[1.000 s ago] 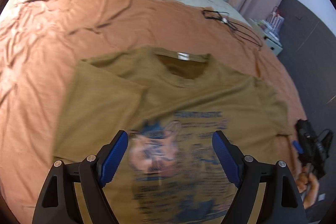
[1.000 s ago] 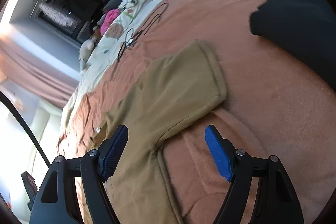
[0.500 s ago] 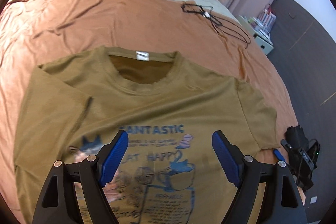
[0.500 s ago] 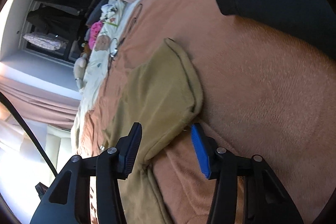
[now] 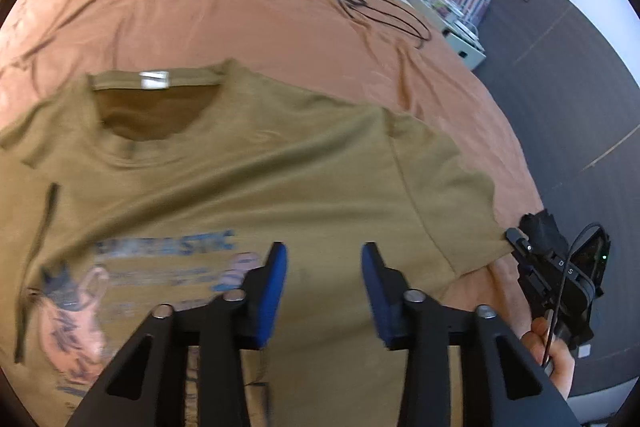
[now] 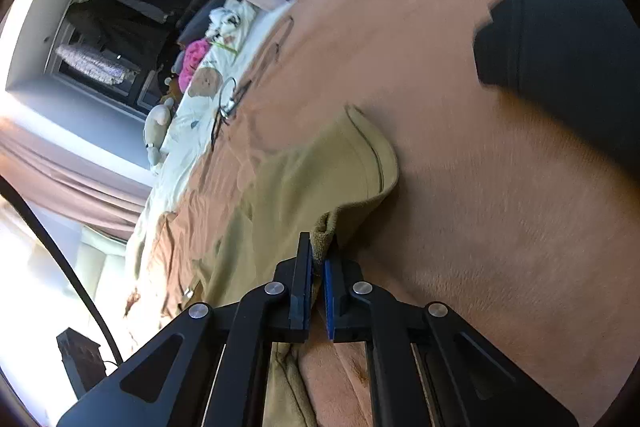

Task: Fold small clothes
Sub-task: 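Lift the side edge with the right gripper, fold it over the body, release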

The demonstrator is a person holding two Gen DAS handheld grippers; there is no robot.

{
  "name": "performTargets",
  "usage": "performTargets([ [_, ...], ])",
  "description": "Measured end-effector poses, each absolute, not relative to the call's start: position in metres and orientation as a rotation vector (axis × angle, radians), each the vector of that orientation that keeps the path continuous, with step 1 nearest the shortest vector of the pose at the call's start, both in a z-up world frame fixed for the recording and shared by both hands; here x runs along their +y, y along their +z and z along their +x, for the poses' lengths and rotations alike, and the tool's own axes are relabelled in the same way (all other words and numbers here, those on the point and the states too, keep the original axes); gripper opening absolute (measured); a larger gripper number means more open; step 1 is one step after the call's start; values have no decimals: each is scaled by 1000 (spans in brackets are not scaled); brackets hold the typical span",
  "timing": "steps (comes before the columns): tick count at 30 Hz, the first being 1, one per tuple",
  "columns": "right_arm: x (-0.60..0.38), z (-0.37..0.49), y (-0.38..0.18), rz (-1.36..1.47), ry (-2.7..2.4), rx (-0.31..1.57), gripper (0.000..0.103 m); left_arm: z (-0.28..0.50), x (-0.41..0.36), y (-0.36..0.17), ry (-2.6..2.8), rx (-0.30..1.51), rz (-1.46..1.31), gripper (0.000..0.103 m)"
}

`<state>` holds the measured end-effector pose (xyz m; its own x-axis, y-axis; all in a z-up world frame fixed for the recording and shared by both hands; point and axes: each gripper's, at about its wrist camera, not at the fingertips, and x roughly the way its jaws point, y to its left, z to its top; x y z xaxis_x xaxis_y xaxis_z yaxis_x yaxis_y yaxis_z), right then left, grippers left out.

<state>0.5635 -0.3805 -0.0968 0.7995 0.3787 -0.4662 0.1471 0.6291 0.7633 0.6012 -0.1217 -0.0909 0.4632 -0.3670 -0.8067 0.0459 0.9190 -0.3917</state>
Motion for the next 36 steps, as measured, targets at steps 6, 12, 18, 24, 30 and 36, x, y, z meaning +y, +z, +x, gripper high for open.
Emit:
performTargets([
  [6, -377, 562, -92, 899, 182, 635, 2, 610, -162, -100, -342, 1089, -351, 21],
  [12, -381, 564, -97, 879, 220, 631, 2, 616, -192, -117, -399, 1127, -389, 12],
  [18, -383, 561, -102, 913, 303, 577, 2, 618, -207, -134, -424, 1168, -428, 7],
  [24, -370, 565, -103, 879, 385, 553, 2, 619, -222, -153, -437, 1237, -464, 5],
  [30, -371, 574, -119, 939, 491, 548, 2, 620, -214, -171, -447, 1269, -609, 4],
  [36, -375, 586, -128, 932, 542, 561, 2, 615, -199, -172, -481, 1290, -681, 4],
])
